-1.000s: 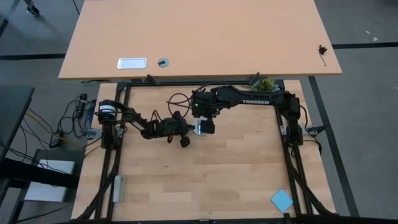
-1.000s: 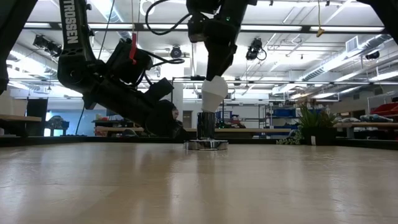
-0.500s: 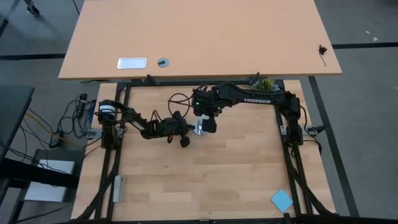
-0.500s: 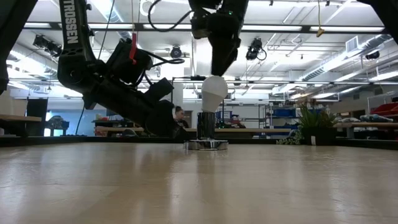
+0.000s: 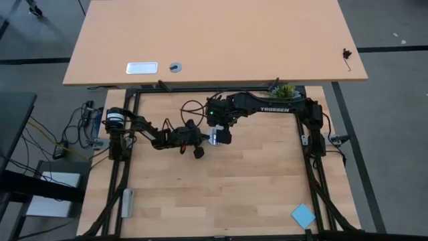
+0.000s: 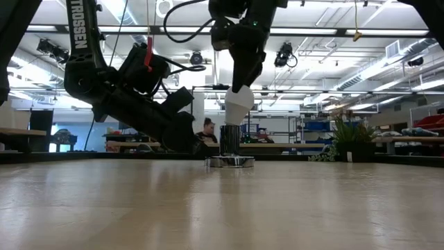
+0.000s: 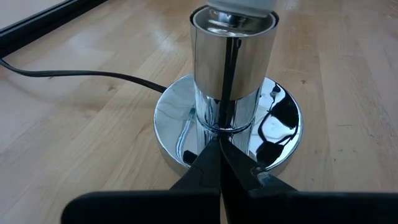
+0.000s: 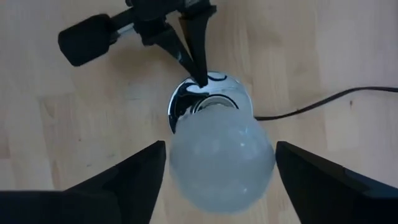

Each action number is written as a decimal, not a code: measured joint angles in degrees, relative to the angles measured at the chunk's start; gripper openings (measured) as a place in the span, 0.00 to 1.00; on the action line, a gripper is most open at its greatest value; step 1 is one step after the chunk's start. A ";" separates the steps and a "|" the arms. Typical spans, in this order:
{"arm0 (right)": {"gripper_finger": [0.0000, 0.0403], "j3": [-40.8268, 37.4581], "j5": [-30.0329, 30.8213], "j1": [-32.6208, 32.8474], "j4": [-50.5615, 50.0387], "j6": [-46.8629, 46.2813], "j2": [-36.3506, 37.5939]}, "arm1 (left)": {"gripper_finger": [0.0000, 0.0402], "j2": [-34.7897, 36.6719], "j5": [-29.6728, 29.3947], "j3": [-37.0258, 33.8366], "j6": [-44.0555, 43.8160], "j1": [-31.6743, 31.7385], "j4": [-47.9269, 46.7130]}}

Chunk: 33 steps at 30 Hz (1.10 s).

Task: Screw lightbulb
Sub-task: Insert the lightbulb into the lamp socket

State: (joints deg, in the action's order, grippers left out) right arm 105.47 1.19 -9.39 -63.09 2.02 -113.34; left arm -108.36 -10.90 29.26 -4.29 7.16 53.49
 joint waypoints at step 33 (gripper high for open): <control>0.55 0.02 -4.31 -1.33 8.19 -0.97 -0.02 | 0.00 0.00 0.00 0.09 0.00 0.00 0.04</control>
State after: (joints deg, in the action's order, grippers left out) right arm 105.49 -3.11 -10.72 -54.90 1.05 -113.36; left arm -108.36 -10.90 29.34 -4.29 7.16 53.54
